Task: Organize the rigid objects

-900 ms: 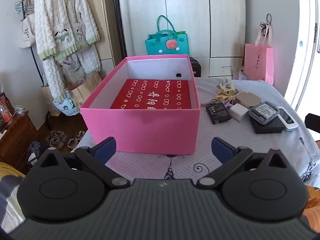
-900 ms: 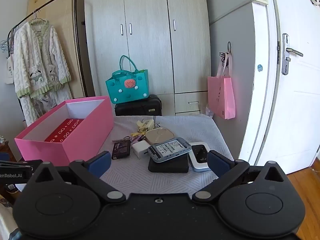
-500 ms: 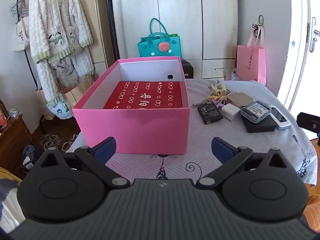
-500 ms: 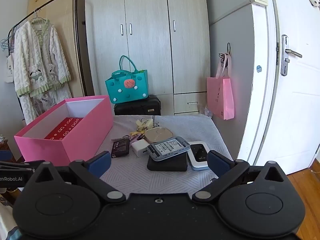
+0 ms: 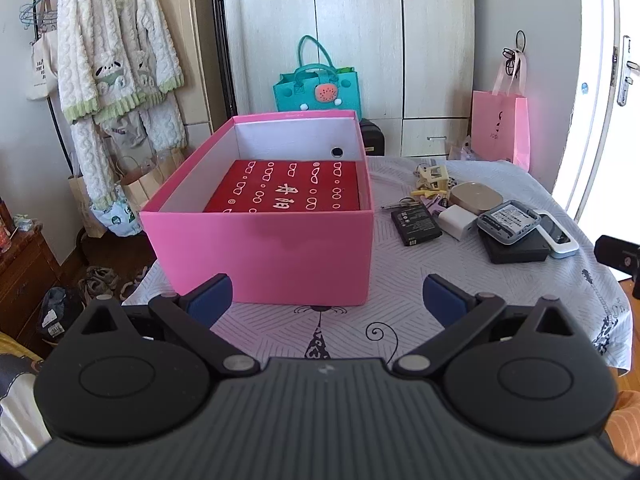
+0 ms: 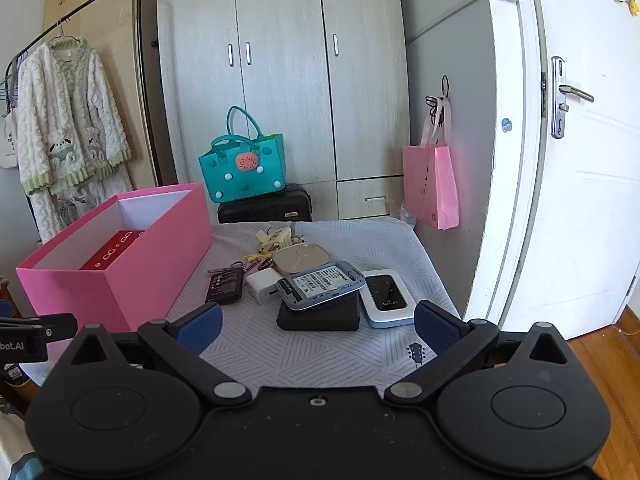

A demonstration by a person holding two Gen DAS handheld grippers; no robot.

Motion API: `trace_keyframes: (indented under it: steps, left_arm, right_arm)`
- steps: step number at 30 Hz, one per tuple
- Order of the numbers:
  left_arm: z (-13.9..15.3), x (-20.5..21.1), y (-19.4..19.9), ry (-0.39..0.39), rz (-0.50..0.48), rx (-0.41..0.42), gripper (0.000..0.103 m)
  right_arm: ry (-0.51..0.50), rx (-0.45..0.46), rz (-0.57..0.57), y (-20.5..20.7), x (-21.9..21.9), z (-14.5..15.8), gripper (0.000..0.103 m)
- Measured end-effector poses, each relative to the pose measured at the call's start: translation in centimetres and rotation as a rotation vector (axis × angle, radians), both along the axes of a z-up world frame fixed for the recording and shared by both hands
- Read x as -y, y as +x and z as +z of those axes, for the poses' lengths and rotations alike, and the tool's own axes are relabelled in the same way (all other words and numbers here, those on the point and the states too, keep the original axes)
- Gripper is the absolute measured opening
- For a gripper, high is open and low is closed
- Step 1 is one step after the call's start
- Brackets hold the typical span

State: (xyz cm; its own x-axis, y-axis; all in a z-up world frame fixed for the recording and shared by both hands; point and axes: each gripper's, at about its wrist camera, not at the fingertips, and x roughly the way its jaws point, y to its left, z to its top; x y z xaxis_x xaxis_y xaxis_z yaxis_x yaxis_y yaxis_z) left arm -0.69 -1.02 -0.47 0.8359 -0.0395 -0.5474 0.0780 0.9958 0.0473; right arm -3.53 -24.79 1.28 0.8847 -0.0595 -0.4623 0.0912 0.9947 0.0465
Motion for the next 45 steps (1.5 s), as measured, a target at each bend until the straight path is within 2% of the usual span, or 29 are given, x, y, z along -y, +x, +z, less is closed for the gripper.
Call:
trace_keyframes:
  steps: [20,26,45]
  left_arm:
    - [-0.1,-0.8,0.1,-0.015,0.005,0.000,0.103]
    - [-0.5,-1.3,0.5,-0.010,0.029,-0.012,0.103]
    - [-0.8,-1.3,0.5,0.024,0.022,-0.008,0.103]
  right_arm:
    - [-0.026,0.007,-0.006,-0.1,-0.5,0.6,0.103]
    - [-0.085,0.000,-0.019,0.4,-1.6,0.2,0.103]
    - [-0.106,-0.006,-0.010,0.7,-2.4,-0.3,0.103]
